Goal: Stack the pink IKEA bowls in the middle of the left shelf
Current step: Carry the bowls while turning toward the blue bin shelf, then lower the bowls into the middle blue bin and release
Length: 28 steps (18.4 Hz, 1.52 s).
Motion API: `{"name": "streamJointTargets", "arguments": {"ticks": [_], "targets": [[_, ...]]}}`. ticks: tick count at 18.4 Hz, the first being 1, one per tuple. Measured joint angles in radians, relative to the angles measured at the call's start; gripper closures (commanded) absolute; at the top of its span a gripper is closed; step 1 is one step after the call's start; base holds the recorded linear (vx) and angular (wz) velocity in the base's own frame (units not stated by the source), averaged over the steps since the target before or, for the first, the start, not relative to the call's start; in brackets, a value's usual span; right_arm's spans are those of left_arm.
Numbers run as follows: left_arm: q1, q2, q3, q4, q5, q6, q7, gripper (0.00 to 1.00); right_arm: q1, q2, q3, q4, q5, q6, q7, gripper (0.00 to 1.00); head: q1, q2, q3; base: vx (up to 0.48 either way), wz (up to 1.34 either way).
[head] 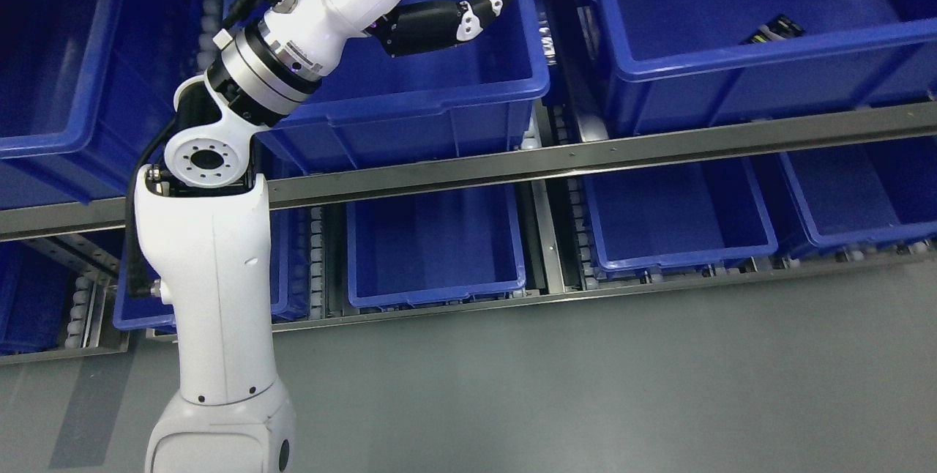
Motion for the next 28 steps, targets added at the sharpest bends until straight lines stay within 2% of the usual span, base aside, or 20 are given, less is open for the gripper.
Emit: {"name": "streamJointTargets", "arguments": {"ticks": [5,12,17,20,23,26,28], "targets": [[-0.017,0.054,0.001,0.035,-0.048,0.06,-0.115,0.96,0.0,0.0,0.0,0.0,0.0,0.0,0.0,0.0,0.0,0.0,0.0,0.151,0.27],[-0.06,0.136,-0.03,0.142,-0.129,0.073,-0.226,0.92,0.0,0.0,0.0,0.0,0.0,0.0,0.002,0.0,0.0,0.0,0.0,0.129,0.03],[-0.097,0.166,-0.064,0.216,-0.152,0.073,-0.232,0.63,0.0,0.0,0.0,0.0,0.0,0.0,0.005,0.0,0.0,0.0,0.0,0.069,-0.04],[-0.114,0.178,-0.077,0.245,-0.156,0.074,-0.227,0.38,0.0,0.0,0.0,0.0,0.0,0.0,0.003,0.0,0.0,0.0,0.0,0.029,-0.03],[-0.123,0.185,-0.079,0.26,-0.157,0.076,-0.21,0.2,0.0,0.0,0.0,0.0,0.0,0.0,0.0,0.0,0.0,0.0,0.0,0.005,0.0],[-0.129,0.177,-0.063,0.27,-0.157,0.076,-0.16,0.07,0.0,0.0,0.0,0.0,0.0,0.0,-0.001,0.0,0.0,0.0,0.0,0.0,0.0],[-0.136,0.148,-0.031,0.276,-0.153,0.076,-0.082,0.01,0.0,0.0,0.0,0.0,0.0,0.0,-0.001,0.0,0.0,0.0,0.0,0.0,0.0]]}}
